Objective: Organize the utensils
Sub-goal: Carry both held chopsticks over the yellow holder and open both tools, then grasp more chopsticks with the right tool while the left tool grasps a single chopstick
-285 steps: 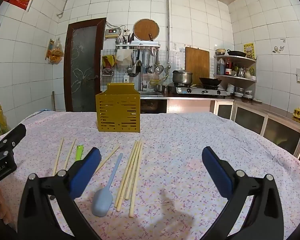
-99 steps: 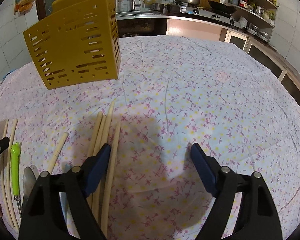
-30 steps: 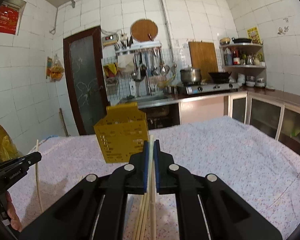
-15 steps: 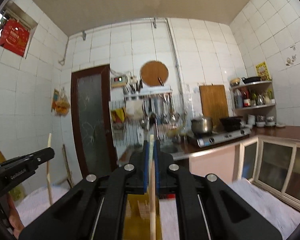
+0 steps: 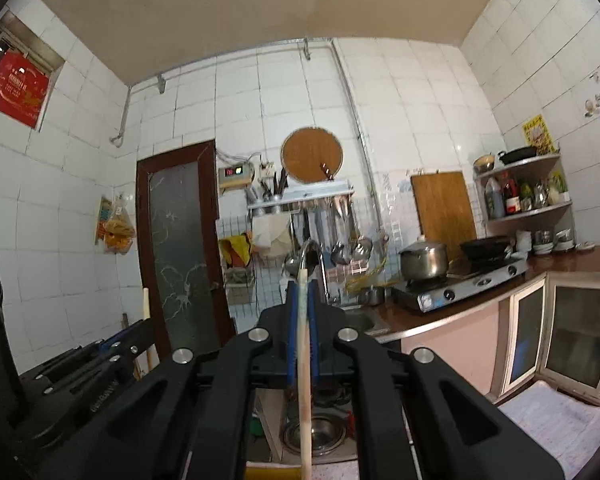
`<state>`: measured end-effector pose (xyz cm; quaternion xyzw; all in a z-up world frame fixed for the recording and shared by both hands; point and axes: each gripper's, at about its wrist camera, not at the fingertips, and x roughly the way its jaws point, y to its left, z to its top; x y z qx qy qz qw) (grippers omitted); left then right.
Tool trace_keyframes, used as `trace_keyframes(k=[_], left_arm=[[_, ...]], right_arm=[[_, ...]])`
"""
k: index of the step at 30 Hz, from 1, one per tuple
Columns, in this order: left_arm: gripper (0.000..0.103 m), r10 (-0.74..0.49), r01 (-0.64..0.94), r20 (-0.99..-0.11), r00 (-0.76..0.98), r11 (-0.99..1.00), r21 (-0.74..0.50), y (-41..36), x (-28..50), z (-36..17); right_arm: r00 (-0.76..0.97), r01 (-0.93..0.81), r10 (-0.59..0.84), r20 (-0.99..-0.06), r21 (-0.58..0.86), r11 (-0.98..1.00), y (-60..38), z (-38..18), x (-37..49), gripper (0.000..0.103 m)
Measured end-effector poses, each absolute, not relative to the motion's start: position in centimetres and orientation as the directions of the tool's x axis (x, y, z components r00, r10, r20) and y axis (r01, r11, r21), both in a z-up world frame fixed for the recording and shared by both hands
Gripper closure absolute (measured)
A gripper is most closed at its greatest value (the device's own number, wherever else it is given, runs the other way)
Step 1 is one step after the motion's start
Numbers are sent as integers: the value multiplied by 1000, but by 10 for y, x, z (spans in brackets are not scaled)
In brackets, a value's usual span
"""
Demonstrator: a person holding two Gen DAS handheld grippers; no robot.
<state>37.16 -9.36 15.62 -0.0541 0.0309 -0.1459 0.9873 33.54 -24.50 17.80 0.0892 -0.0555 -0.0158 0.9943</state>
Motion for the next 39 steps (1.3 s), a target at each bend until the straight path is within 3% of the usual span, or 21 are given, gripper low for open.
trace_keyframes(k=[7, 9, 11, 12, 17, 23, 30, 39], left_arm=[[97, -262, 245, -157, 952, 962, -120, -85, 385, 117], [81, -260, 239, -189, 947, 963, -127, -79, 379, 119], [42, -244, 221, -209, 947, 967, -130, -72, 368, 125], [36, -235, 211, -215, 948, 969, -126, -69, 361, 128], [16, -181, 155, -294, 939, 982, -110, -42, 323, 143], [6, -116, 77, -389, 914, 990, -115, -6, 282, 131], [6, -76, 43, -517, 852, 996, -76, 8, 246, 76], [5, -57, 33, -670, 741, 998, -50, 13, 231, -7]], right_arm=[[1000, 3, -1, -11, 146, 989, -239, 135, 353, 97], [998, 28, -21, -61, 110, 993, -236, 133, 351, 93], [994, 50, -40, -102, 95, 994, -238, 132, 346, 52], [993, 52, -41, -109, 102, 993, -241, 133, 343, 34], [985, 93, -77, -152, 101, 991, -255, 145, 304, 34], [964, 116, -94, -250, 76, 990, -262, 142, 255, 31], [906, 139, -85, -414, 100, 985, -267, 89, 210, 30], [825, 151, -69, -560, 100, 984, -258, 8, 194, 30]])
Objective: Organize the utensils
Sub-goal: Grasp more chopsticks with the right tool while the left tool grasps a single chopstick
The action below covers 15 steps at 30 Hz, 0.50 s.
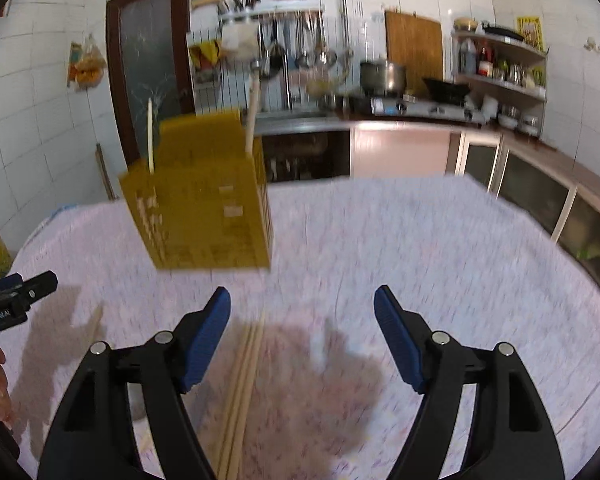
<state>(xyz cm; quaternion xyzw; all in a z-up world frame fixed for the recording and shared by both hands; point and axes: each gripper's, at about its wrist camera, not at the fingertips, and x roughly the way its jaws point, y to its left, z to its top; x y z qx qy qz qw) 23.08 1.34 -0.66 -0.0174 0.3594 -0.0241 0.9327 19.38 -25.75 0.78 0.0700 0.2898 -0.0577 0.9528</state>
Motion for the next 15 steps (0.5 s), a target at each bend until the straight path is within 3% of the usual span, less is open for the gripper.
trace_keyframes(k=[15], left_arm=[[5, -6, 41, -761, 649, 999, 26, -1, 246, -57]], right_arm=[[719, 172, -68, -691, 82, 982, -252, -39, 215, 30]])
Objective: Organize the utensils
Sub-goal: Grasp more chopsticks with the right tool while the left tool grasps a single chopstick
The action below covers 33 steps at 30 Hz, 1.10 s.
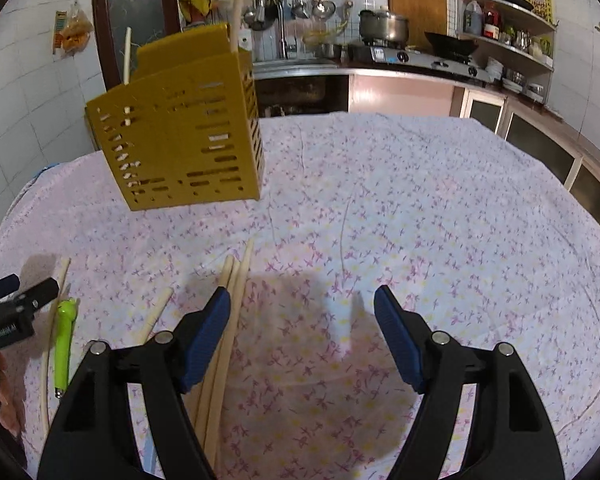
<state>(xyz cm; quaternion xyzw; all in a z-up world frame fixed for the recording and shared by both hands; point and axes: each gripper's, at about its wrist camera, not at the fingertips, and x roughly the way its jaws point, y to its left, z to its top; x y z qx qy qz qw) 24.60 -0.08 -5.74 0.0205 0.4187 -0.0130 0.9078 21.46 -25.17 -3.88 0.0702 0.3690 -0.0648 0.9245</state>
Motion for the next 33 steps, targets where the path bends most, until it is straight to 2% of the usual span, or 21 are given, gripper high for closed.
trace_keyframes(k=[11, 20, 25, 28, 33], left_arm=[[5, 12, 33, -782, 623, 999, 42, -3, 252, -64], [5, 23, 20, -798, 603, 999, 43, -1, 256, -70], [7, 42, 20, -796, 603, 998, 68, -6, 256, -68], [16, 21, 24, -802, 597, 999, 45, -9, 255, -67], [43, -13, 59, -812, 583, 998, 27, -21, 254, -61]], right_arm=[[668, 180, -81, -740, 55, 982, -243, -46, 231, 31], [650, 152, -83, -755, 21, 988, -235, -48, 234, 46], [636, 150, -91, -766, 7, 989, -227, -46, 245, 60], [632, 148, -89, -770, 7, 989, -224, -44, 254, 70], [630, 151, -98, -771, -2, 989, -219, -42, 264, 80]])
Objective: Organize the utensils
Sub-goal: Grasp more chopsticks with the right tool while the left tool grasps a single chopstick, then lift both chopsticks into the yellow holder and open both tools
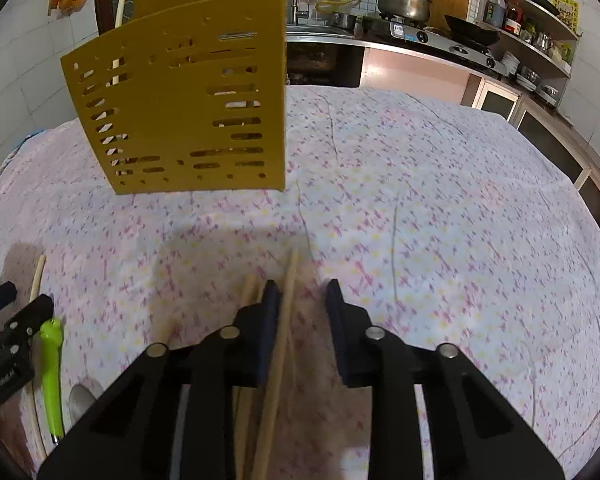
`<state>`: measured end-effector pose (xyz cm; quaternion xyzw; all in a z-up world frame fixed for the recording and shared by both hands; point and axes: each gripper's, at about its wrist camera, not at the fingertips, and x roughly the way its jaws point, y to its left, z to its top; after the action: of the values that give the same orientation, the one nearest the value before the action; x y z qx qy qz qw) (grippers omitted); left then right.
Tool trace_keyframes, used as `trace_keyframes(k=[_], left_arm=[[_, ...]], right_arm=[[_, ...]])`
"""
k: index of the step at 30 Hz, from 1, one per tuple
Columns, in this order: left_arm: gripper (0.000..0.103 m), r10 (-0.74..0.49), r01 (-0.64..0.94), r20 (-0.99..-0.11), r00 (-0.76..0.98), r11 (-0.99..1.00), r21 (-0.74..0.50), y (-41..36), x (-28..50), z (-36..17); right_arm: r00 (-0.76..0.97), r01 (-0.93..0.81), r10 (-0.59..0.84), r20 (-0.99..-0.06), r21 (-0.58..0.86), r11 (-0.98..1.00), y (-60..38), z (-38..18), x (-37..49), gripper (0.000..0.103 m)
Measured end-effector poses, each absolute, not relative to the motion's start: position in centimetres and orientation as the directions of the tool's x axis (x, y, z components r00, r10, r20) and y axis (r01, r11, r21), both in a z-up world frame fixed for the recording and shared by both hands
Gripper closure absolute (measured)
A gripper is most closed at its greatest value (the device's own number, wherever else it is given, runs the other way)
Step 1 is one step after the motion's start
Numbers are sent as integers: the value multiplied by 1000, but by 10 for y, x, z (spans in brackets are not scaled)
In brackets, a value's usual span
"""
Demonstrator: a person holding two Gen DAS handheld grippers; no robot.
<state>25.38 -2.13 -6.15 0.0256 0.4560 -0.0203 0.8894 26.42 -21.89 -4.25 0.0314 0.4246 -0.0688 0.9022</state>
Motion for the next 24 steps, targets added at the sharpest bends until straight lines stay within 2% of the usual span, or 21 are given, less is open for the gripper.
trace_keyframes(k=[2, 6, 8, 11, 14, 19, 24], left_arm=[[54, -23, 70, -818, 574, 997, 22, -25, 255, -60], [66, -10, 69, -828, 561, 997, 34, -29, 262, -58], [77, -9, 75, -833, 553, 996, 39, -32, 267, -56], [86, -5, 82, -830, 558, 995, 49, -34, 270, -56], [93, -8, 87, -826, 564, 995, 51, -32, 272, -57], [98, -15, 84, -819, 573, 996, 40, -28, 273, -56], [99, -30, 90, -817, 576, 996, 27, -27, 271, -55]], right_arm=[[630, 152, -96, -770, 1, 988, -218, -42, 267, 81], [631, 153, -82, -772, 20, 988, -220, -41, 270, 83], [633, 152, -79, -770, 23, 988, -221, -42, 270, 84], [643, 140, -65, -764, 33, 990, -219, -42, 264, 95], [646, 140, -48, -761, 56, 989, -222, -42, 264, 96], [657, 142, -34, -753, 80, 987, -223, -40, 261, 97], [685, 142, -33, -728, 89, 986, -226, -32, 256, 97]])
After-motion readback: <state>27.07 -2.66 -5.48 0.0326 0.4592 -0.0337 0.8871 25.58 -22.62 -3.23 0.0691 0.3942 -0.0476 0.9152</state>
